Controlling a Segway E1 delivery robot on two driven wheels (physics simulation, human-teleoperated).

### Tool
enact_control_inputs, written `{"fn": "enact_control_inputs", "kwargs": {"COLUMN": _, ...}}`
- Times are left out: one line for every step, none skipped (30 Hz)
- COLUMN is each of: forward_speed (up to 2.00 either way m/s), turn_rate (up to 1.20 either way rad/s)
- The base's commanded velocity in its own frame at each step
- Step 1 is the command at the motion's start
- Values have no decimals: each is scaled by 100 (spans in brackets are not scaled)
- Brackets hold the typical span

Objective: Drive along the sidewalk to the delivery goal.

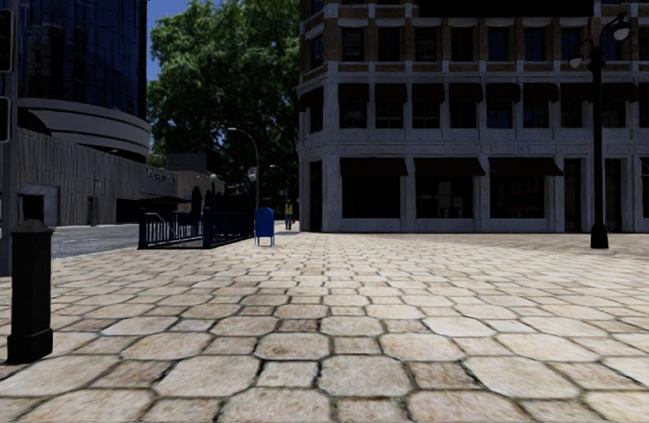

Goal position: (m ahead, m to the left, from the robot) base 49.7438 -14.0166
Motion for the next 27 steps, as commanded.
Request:
{"fn": "enact_control_inputs", "kwargs": {"forward_speed": 200, "turn_rate": 0}}
{"fn": "enact_control_inputs", "kwargs": {"forward_speed": 200, "turn_rate": 0}}
{"fn": "enact_control_inputs", "kwargs": {"forward_speed": 200, "turn_rate": 0}}
{"fn": "enact_control_inputs", "kwargs": {"forward_speed": 200, "turn_rate": 0}}
{"fn": "enact_control_inputs", "kwargs": {"forward_speed": 200, "turn_rate": 0}}
{"fn": "enact_control_inputs", "kwargs": {"forward_speed": 200, "turn_rate": 0}}
{"fn": "enact_control_inputs", "kwargs": {"forward_speed": 200, "turn_rate": 0}}
{"fn": "enact_control_inputs", "kwargs": {"forward_speed": 200, "turn_rate": 0}}
{"fn": "enact_control_inputs", "kwargs": {"forward_speed": 200, "turn_rate": 0}}
{"fn": "enact_control_inputs", "kwargs": {"forward_speed": 200, "turn_rate": 0}}
{"fn": "enact_control_inputs", "kwargs": {"forward_speed": 200, "turn_rate": 0}}
{"fn": "enact_control_inputs", "kwargs": {"forward_speed": 200, "turn_rate": 0}}
{"fn": "enact_control_inputs", "kwargs": {"forward_speed": 200, "turn_rate": 0}}
{"fn": "enact_control_inputs", "kwargs": {"forward_speed": 200, "turn_rate": 0}}
{"fn": "enact_control_inputs", "kwargs": {"forward_speed": 200, "turn_rate": 0}}
{"fn": "enact_control_inputs", "kwargs": {"forward_speed": 200, "turn_rate": 0}}
{"fn": "enact_control_inputs", "kwargs": {"forward_speed": 200, "turn_rate": 0}}
{"fn": "enact_control_inputs", "kwargs": {"forward_speed": 200, "turn_rate": 0}}
{"fn": "enact_control_inputs", "kwargs": {"forward_speed": 200, "turn_rate": 0}}
{"fn": "enact_control_inputs", "kwargs": {"forward_speed": 200, "turn_rate": 0}}
{"fn": "enact_control_inputs", "kwargs": {"forward_speed": 200, "turn_rate": 0}}
{"fn": "enact_control_inputs", "kwargs": {"forward_speed": 200, "turn_rate": 0}}
{"fn": "enact_control_inputs", "kwargs": {"forward_speed": 200, "turn_rate": 0}}
{"fn": "enact_control_inputs", "kwargs": {"forward_speed": 200, "turn_rate": 0}}
{"fn": "enact_control_inputs", "kwargs": {"forward_speed": 200, "turn_rate": 0}}
{"fn": "enact_control_inputs", "kwargs": {"forward_speed": 200, "turn_rate": 0}}
{"fn": "enact_control_inputs", "kwargs": {"forward_speed": 200, "turn_rate": 0}}
